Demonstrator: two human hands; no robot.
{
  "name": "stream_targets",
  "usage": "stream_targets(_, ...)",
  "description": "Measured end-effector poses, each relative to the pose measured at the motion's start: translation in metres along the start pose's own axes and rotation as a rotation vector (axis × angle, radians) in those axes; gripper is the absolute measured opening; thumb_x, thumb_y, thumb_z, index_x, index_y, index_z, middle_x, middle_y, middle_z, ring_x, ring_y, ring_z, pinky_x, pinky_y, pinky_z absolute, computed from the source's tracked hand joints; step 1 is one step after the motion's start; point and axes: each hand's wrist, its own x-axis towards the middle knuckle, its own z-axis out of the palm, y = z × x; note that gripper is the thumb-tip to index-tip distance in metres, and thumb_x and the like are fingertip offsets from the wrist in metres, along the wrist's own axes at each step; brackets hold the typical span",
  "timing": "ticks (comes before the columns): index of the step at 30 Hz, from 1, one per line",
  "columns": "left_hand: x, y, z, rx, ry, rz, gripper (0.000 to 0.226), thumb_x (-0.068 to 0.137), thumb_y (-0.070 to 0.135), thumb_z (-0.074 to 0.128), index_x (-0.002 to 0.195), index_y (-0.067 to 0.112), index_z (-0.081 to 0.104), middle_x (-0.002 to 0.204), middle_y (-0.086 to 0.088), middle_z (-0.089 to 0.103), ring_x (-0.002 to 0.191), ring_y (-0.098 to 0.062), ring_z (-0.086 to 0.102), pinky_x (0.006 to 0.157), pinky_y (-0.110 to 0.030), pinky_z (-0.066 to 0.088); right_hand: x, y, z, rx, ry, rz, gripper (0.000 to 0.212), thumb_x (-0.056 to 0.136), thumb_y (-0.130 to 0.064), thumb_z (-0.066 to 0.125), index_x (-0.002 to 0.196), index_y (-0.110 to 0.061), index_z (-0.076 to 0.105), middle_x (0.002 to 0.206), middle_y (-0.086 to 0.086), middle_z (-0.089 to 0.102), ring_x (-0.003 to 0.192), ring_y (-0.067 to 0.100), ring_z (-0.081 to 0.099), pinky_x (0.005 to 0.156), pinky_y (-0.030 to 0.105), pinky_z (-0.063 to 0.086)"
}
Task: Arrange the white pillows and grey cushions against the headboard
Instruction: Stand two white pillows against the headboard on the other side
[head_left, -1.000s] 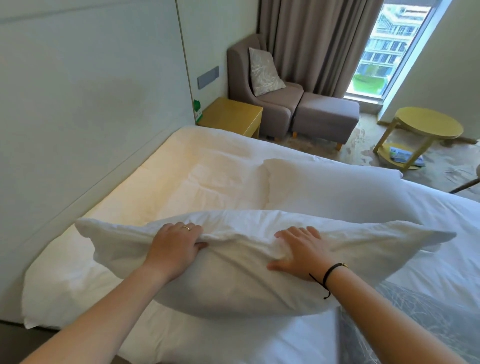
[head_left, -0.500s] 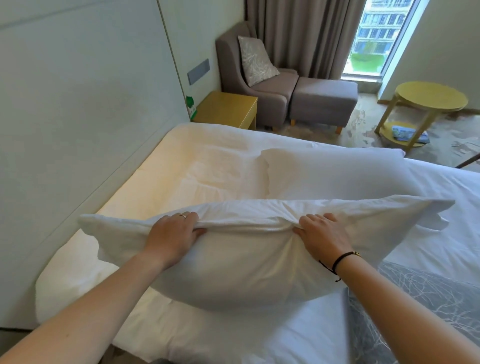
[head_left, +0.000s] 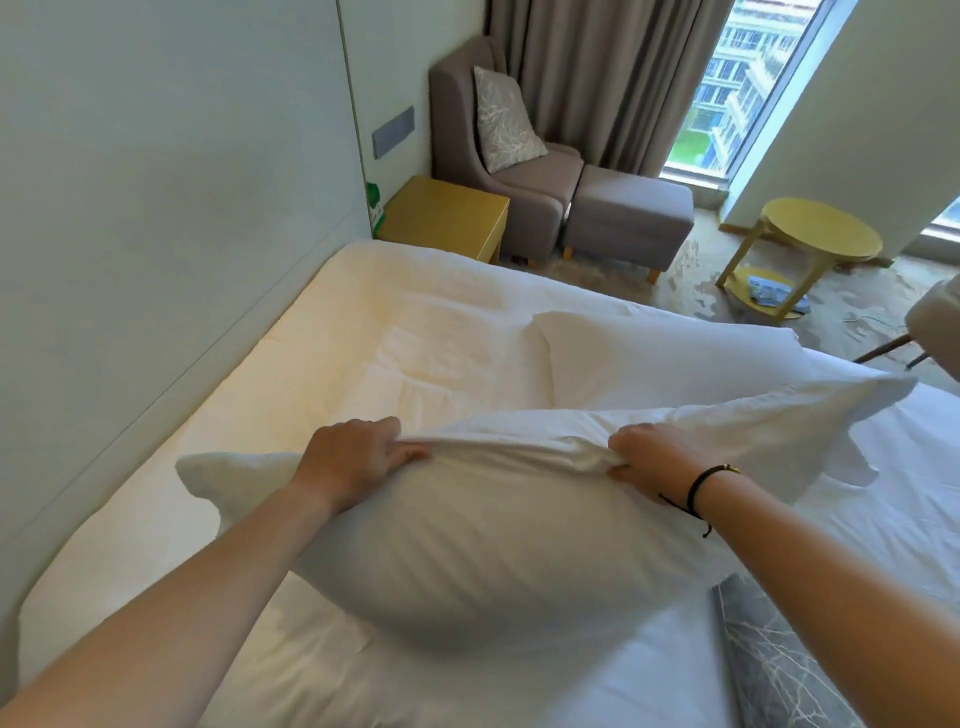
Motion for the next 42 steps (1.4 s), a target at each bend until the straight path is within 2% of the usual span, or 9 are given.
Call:
stream_targets(6, 0.015, -0.080, -0.044, -0.418, -0.198, -0.008, 0.078, 0.048, 0.080, 0.076, 0.062, 0.020, 0.029, 0.054, 0.009, 0.038, 0.051, -0.008, 0.028, 0.050, -0.030, 0.024, 0.053, -0.065, -0.066, -0.063, 0.423, 0.072, 0.019, 0.091, -0.028, 0.053, 0.073, -0.025, 0.048, 0.077, -0.003, 0.062, 0.079, 0.024, 0.060, 0.074, 0.035, 0.037)
stream_targets(13, 0.014, -0.191, -0.106, -0.542, -0.062, -0.040, 0.037, 0.074, 0.069, 0.068, 0.061, 0.043, 0.047, 0.061, 0.023, 0.055, 0.055, 0.000, 0.046, 0.048, -0.023, 0.025, 0.149, -0.166, -0.171, -0.023, 0.673, -0.010, 0.023, 0.082, -0.019, 0.059, 0.062, -0.020, 0.047, 0.059, -0.001, 0.057, 0.060, 0.031, 0.054, 0.075, 0.037, 0.037)
stream_targets(18, 0.016, -0.252, -0.158, -0.624, 0.157, -0.156, 0.038, 0.079, 0.059, 0.070, 0.064, 0.031, 0.049, 0.057, 0.016, 0.052, 0.051, -0.004, 0.046, 0.049, -0.021, 0.034, 0.234, -0.234, -0.258, -0.018, 0.758, -0.076, 0.015, 0.085, -0.024, 0.060, 0.070, -0.023, 0.057, 0.072, 0.000, 0.061, 0.083, 0.027, 0.059, 0.112, 0.054, 0.017)
stream_targets(22, 0.040, -0.305, -0.191, -0.538, 0.323, -0.232, 0.033, 0.077, 0.057, 0.066, 0.064, 0.031, 0.052, 0.056, 0.012, 0.055, 0.051, -0.003, 0.050, 0.044, -0.021, 0.034, 0.315, -0.307, -0.312, 0.144, 0.786, -0.030, 0.011, 0.093, -0.029, 0.056, 0.090, -0.026, 0.066, 0.098, 0.000, 0.064, 0.115, 0.025, 0.050, 0.112, 0.063, 0.010)
stream_targets(26, 0.062, -0.364, -0.165, -0.386, 0.207, -0.454, 0.019, 0.078, 0.060, 0.067, 0.085, 0.045, 0.058, 0.077, 0.010, 0.065, 0.076, -0.017, 0.063, 0.056, -0.030, 0.043, 0.367, -0.391, -0.290, 0.811, 0.323, 0.181, 0.056, 0.097, -0.033, 0.051, 0.147, -0.023, 0.026, 0.150, 0.012, 0.035, 0.133, 0.033, 0.039, 0.108, 0.055, 0.033)
stream_targets(29, 0.039, -0.400, -0.110, -0.346, -0.103, -0.651, 0.080, 0.070, 0.072, 0.067, 0.135, 0.032, 0.043, 0.129, -0.003, 0.061, 0.115, -0.028, 0.059, 0.092, -0.043, 0.050, 0.358, -0.457, -0.202, 0.808, -0.121, 0.086, 0.082, 0.097, -0.041, 0.052, 0.154, -0.018, -0.002, 0.162, 0.012, 0.008, 0.144, 0.033, 0.024, 0.113, 0.047, 0.029)
stream_targets(31, 0.019, -0.415, -0.081, -0.287, -0.095, -0.753, 0.102, 0.060, 0.085, 0.058, 0.140, 0.025, 0.038, 0.134, -0.007, 0.058, 0.118, -0.031, 0.058, 0.093, -0.043, 0.050, 0.338, -0.491, -0.143, 0.838, -0.281, 0.010, 0.092, 0.092, -0.050, 0.055, 0.153, -0.023, -0.008, 0.162, 0.011, -0.006, 0.147, 0.032, 0.014, 0.116, 0.046, 0.023)
stream_targets(36, 0.010, -0.440, -0.070, -0.329, -0.077, -0.773, 0.097, 0.060, 0.098, 0.032, 0.114, 0.022, 0.057, 0.111, -0.004, 0.068, 0.099, -0.029, 0.065, 0.082, -0.040, 0.054, 0.315, -0.513, -0.096, 0.941, -0.291, 0.048, 0.095, 0.088, -0.060, 0.055, 0.151, -0.036, -0.012, 0.162, 0.005, -0.013, 0.149, 0.028, 0.006, 0.115, 0.047, 0.021)
stream_targets(42, 0.016, -0.457, -0.094, -0.166, -0.009, -0.679, 0.051, 0.088, 0.070, 0.046, 0.089, 0.020, 0.057, 0.096, -0.009, 0.069, 0.089, -0.032, 0.064, 0.070, -0.036, 0.049, 0.315, -0.488, -0.112, 0.873, -0.287, -0.048, 0.082, 0.092, -0.053, 0.053, 0.153, -0.035, 0.002, 0.162, -0.002, 0.012, 0.145, 0.025, 0.023, 0.112, 0.043, 0.030)
